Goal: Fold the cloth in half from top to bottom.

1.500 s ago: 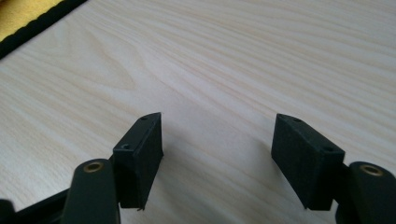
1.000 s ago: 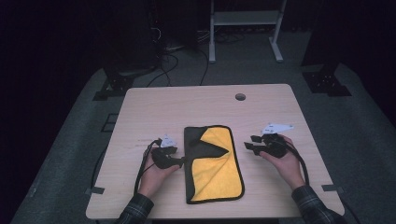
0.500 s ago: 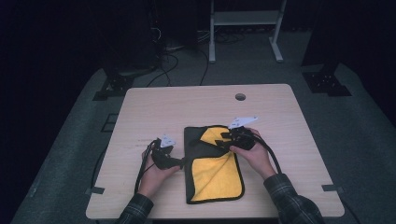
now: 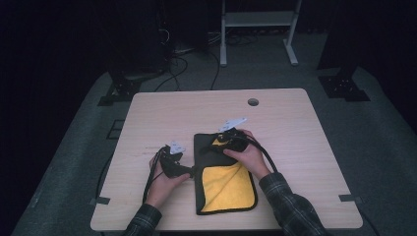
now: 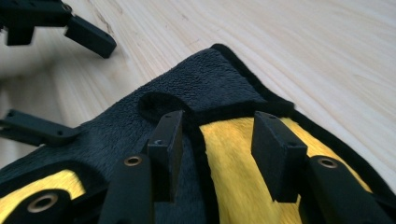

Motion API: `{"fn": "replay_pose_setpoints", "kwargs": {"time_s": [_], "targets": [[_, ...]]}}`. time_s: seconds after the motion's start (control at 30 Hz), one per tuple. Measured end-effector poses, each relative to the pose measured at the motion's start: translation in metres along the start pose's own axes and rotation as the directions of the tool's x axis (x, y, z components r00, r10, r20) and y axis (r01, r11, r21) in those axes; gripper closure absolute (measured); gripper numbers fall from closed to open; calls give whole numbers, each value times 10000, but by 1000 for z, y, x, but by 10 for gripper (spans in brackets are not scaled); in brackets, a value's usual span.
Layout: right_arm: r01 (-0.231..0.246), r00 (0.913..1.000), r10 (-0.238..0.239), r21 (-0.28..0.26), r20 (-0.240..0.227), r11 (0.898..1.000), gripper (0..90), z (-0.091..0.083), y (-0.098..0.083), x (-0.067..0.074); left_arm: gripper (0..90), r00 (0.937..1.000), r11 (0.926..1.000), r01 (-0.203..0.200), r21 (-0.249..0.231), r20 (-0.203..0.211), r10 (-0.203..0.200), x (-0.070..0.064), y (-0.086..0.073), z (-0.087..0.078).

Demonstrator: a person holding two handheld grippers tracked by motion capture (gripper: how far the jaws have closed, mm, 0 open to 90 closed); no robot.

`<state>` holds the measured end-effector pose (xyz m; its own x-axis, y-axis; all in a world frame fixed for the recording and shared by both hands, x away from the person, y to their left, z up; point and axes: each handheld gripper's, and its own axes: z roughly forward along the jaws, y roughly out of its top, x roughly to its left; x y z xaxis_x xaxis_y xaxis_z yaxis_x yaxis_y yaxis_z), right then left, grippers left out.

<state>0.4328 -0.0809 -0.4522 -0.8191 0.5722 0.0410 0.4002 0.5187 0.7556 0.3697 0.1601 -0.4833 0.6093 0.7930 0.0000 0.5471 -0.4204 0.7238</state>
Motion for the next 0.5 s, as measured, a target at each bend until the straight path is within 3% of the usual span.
{"fn": "replay_pose_setpoints", "kwargs": {"time_s": [0.2,0.23,0.4,0.5], "targets": [[328,9994,-334,569,97,9978,555,19,-2,7,1,10000,10000,38,-25,1,-38,0,0,0],[400,9988,-419,694,257,9968,605,24,-3,7,2,10000,10000,26,-5,-2,-26,0,0,0],[234,9991,-252,516,344,9984,800,21,-4,3,1,10000,10000,18,-1,-2,-18,0,0,0],[122,9985,-133,196,535,9997,830,13,-2,1,1,10000,10000,40,-25,8,-40,0,0,0]]}}
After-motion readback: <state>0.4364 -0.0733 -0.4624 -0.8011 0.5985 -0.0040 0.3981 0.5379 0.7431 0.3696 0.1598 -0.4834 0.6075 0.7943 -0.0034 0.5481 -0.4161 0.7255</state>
